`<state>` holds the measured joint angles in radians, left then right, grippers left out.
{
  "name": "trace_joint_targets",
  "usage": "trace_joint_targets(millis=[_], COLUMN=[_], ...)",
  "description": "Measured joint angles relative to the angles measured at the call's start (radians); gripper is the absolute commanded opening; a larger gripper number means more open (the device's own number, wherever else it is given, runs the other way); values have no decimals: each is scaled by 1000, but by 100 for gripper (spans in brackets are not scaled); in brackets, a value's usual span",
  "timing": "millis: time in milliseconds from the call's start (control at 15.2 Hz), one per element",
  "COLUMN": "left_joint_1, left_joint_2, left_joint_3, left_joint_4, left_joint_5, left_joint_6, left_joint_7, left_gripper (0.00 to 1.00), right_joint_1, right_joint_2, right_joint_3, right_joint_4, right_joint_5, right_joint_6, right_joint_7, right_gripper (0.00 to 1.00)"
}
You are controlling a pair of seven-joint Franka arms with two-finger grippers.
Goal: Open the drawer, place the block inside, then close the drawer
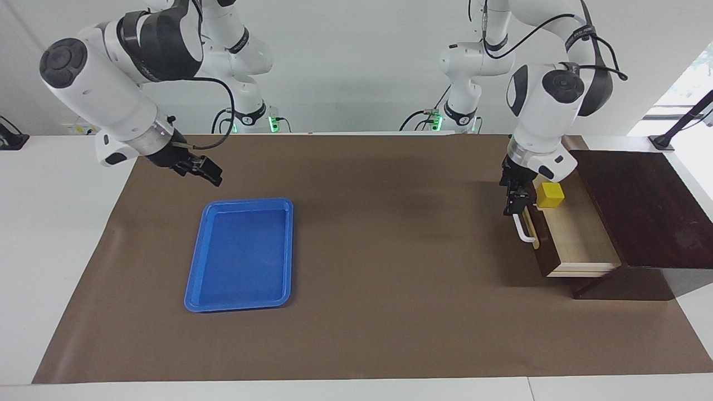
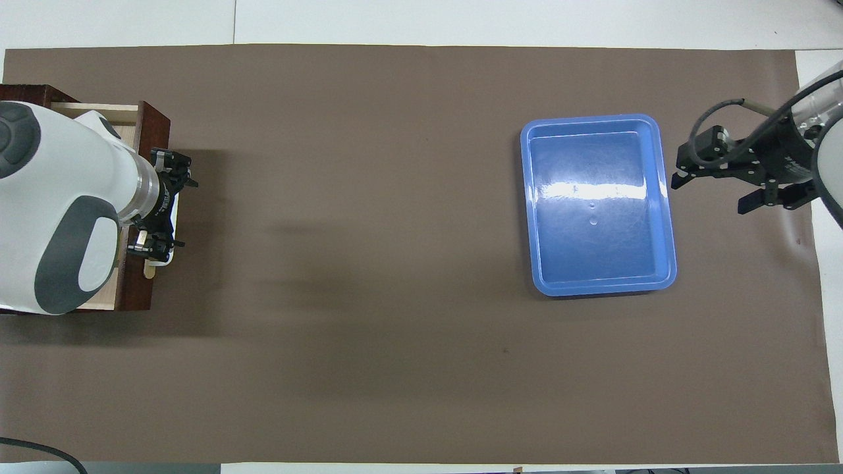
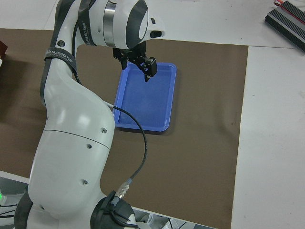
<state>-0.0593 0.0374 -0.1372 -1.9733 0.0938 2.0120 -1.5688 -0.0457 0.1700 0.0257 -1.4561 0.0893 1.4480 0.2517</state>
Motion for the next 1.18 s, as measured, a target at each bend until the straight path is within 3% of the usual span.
trace_joint_targets(millis=[263, 658, 855, 1184], left_joint_1=[103, 236, 316, 323], left_joint_2=[3, 5, 7, 7], left_joint_3=[20, 23, 23, 9], left_joint_4=[-18, 6, 5, 26], left_joint_5=[-4, -1, -8, -15], left_joint_6=[43, 69, 80, 49], left_joint_7=[83, 200, 322, 378], left_gripper=[100, 100, 100, 100], right_joint_1=[-19, -25, -25, -32], right_joint_2=[-83, -220, -238, -218], right_joint_3=[0, 0, 0, 0], right_joint_4=[-43, -115, -131, -167], right_joint_5=[-81, -91, -91, -91], right_joint_6=[0, -1, 21, 67], right_joint_7=[-232, -297, -328, -334], right_gripper=[100, 100, 100, 100])
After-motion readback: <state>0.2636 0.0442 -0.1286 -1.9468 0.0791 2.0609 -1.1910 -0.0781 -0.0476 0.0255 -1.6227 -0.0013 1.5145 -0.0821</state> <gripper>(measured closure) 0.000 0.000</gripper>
